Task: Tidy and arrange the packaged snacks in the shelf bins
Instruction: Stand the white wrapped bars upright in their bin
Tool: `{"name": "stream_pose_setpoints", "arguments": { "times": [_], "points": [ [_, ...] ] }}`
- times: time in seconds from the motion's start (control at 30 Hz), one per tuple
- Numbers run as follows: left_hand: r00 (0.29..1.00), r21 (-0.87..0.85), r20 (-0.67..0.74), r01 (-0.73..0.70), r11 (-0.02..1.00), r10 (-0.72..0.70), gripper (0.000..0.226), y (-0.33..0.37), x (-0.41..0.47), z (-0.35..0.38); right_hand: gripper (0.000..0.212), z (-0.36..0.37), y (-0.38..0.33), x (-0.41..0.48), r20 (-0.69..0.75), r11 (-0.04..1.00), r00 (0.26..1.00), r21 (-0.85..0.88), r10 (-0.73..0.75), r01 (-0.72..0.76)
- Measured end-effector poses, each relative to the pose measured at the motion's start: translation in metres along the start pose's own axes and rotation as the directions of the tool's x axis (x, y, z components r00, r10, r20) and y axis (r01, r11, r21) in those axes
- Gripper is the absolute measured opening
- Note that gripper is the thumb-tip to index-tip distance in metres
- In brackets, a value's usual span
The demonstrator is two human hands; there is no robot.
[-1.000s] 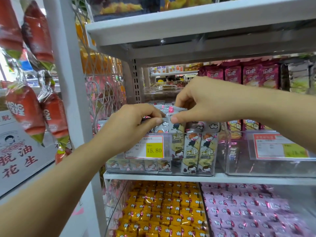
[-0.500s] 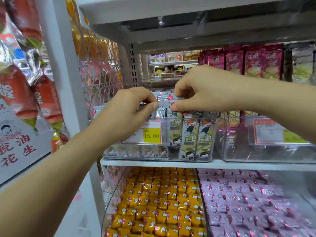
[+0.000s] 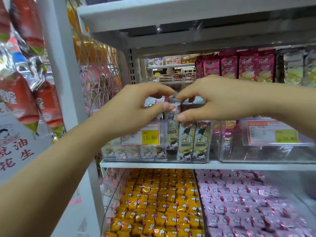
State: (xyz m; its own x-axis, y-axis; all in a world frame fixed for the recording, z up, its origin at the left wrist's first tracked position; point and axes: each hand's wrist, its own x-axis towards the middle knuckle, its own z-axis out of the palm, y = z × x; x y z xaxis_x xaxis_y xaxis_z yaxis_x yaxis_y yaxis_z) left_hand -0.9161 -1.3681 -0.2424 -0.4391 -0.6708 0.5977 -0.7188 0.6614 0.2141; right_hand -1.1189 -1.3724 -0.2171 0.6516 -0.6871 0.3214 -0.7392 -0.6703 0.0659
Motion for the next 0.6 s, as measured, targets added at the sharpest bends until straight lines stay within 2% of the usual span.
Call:
{"name": "stream_pose_setpoints", "arguments": {
  "times": [0.1,0.27,0.4,0.53,0.6],
  "points": [
    [0.995,0.055,0.1,-0.017,0.998,0.011,0.039,0.008,0.009,0.003,0.053,-0.006,0.003,-0.013,-0.081,0.999,0.996,-0.016,0.039,-0.041],
    [0.977,0.104,0.205,0.039,0.994,-0.059,0.043,0.008,0.023,0.002,0.049,-0.003,0.002,-0.011,0.045,0.981,0.998,-0.19,0.054,-0.044],
    [0.955,0.142,0.284,0.043,0.989,-0.082,0.045,0.006,0.029,-0.003,0.04,-0.005,0.005,-0.005,0.1,0.988,0.995,-0.151,0.013,0.002],
    [0.954,0.145,0.293,0.025,0.989,-0.067,0.045,0.005,0.03,-0.005,0.011,-0.013,0.01,0.0,0.149,0.998,0.989,0.061,0.0,-0.01],
    [0.949,0.139,0.31,0.019,0.99,-0.062,0.045,0.004,0.03,-0.004,0.01,-0.016,0.009,0.005,0.172,0.999,0.985,0.044,-0.012,0.004]
  ]
}}
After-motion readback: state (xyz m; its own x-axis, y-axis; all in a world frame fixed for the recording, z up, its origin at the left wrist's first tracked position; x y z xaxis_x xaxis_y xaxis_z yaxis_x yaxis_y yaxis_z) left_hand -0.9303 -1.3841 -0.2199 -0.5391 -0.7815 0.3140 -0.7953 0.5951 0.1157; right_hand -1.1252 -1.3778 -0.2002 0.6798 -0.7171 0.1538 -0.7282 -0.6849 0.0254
